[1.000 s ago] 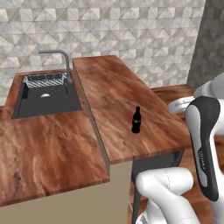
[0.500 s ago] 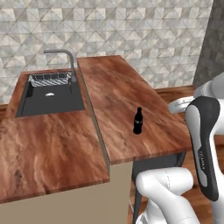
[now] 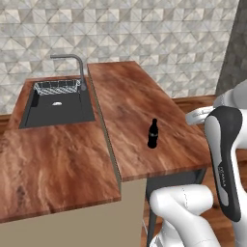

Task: Pick the water bottle, bottled drink from the counter and place them in the open cabinet.

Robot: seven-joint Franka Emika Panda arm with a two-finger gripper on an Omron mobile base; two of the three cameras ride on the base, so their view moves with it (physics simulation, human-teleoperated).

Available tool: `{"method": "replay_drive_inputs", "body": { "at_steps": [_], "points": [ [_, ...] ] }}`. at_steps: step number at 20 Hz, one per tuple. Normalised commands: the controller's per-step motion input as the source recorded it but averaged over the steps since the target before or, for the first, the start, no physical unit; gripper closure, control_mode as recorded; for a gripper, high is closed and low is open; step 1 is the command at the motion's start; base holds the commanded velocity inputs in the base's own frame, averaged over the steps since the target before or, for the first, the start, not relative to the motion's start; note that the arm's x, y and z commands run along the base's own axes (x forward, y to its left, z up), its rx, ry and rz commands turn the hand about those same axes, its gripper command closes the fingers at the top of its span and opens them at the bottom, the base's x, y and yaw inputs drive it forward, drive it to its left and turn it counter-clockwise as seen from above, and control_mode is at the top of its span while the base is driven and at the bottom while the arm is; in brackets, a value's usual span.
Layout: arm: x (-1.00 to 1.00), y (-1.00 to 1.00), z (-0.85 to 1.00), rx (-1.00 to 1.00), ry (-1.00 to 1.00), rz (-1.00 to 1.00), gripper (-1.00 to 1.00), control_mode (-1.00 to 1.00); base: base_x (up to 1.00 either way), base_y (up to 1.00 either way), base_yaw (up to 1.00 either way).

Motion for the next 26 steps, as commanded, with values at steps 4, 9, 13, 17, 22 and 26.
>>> {"method": "replay_drive_inputs", "body": {
  "at_steps": [4,9,13,17,22,26],
  "points": [
    [0.0,0.0,0.0,0.0,0.0,0.0,-1.0,1.0,0.77,0.02,0.0],
    [0.0,0.0,0.0,0.0,0.0,0.0,-1.0,1.0,0.78,0.05,0.0],
    [0.0,0.0,0.0,0.0,0.0,0.0,-1.0,1.0,0.78,0.13,-0.01],
    [0.0,0.0,0.0,0.0,0.0,0.0,-1.0,1.0,0.76,0.19,-0.04],
    [0.0,0.0,0.0,0.0,0.0,0.0,-1.0,1.0,0.79,0.24,-0.02],
    [0.0,0.0,0.0,0.0,0.0,0.0,-1.0,1.0,0.79,0.24,-0.03]
  ]
}}
